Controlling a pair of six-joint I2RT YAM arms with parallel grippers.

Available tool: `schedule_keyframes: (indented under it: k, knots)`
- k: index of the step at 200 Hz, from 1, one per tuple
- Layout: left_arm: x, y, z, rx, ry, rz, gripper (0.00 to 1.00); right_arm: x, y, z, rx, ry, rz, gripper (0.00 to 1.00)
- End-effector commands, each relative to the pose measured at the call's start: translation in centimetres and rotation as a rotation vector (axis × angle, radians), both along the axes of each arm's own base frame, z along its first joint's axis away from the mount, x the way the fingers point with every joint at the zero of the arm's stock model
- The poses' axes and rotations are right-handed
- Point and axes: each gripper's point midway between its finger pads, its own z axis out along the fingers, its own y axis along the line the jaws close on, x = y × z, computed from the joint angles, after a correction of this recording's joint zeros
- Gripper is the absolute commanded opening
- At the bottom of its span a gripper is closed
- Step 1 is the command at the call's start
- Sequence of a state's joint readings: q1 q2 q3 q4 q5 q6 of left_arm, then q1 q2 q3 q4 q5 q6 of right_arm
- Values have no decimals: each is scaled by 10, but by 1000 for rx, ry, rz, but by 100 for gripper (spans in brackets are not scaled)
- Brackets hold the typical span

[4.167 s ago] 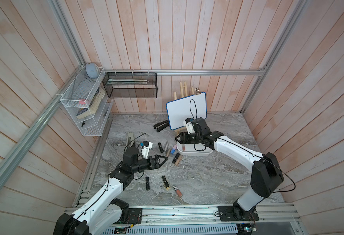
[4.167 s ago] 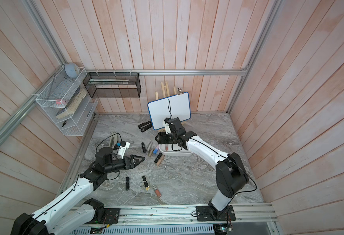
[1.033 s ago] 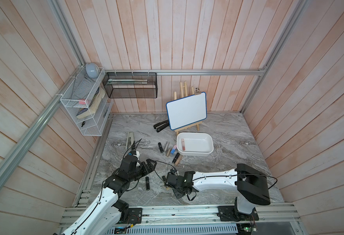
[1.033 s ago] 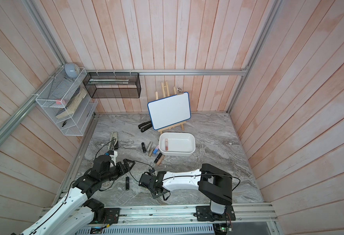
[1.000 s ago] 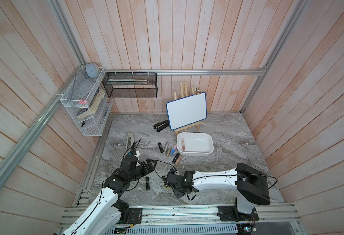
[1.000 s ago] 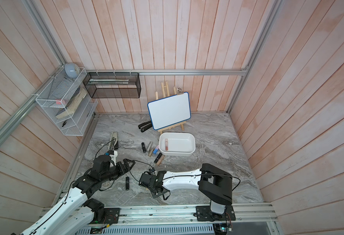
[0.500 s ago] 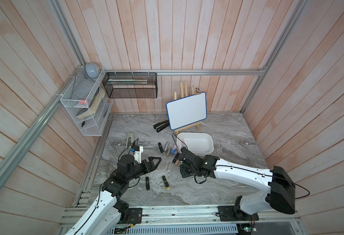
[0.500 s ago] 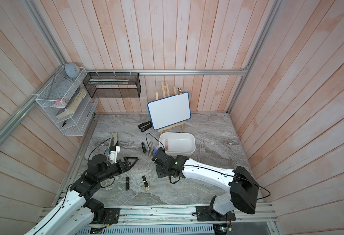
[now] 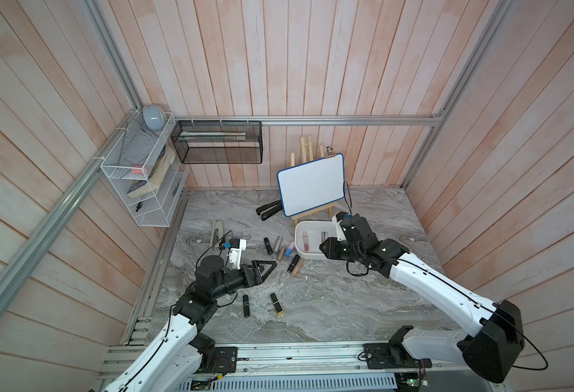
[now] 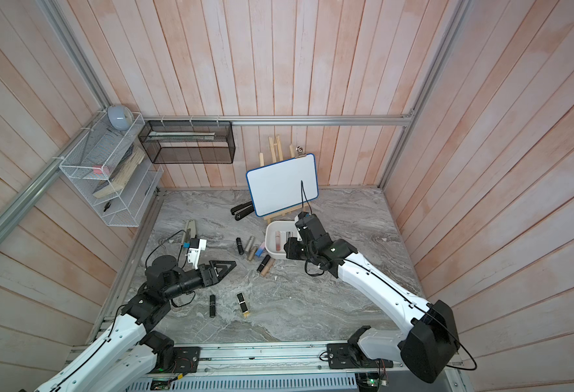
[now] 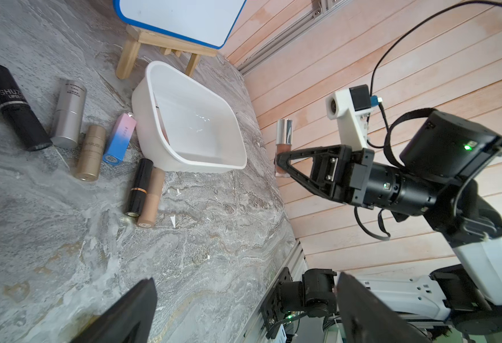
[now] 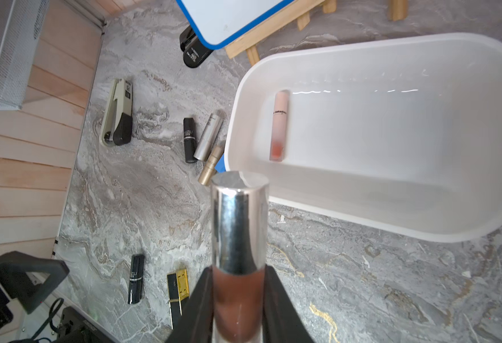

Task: Put the lipstick into the storage box
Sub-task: Place the lipstick in the storage box.

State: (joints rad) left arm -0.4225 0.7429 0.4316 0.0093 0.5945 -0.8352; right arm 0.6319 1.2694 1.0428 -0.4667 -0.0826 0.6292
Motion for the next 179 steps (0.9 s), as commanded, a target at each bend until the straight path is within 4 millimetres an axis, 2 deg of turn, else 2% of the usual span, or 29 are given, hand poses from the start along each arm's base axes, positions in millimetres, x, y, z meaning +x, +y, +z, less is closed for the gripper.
schedule_keyframes:
  k: [1,29,48,111,140,179]
  knots:
    - [2,-9,11,-16,-38,-40,100,15,5,10,61,-20,35,18]
    - [7,-17,11,-6,-33,-53,100,36,0,2,45,-12,42,18]
    - [10,-21,9,3,-21,-50,100,49,-3,-15,30,27,48,18]
    - [13,-24,-1,77,8,-45,100,76,10,-51,7,84,104,17]
    - [25,-26,-5,162,4,-49,99,88,18,-63,7,110,111,17]
    - [53,-35,-17,268,-41,-75,100,103,28,-82,3,149,115,17]
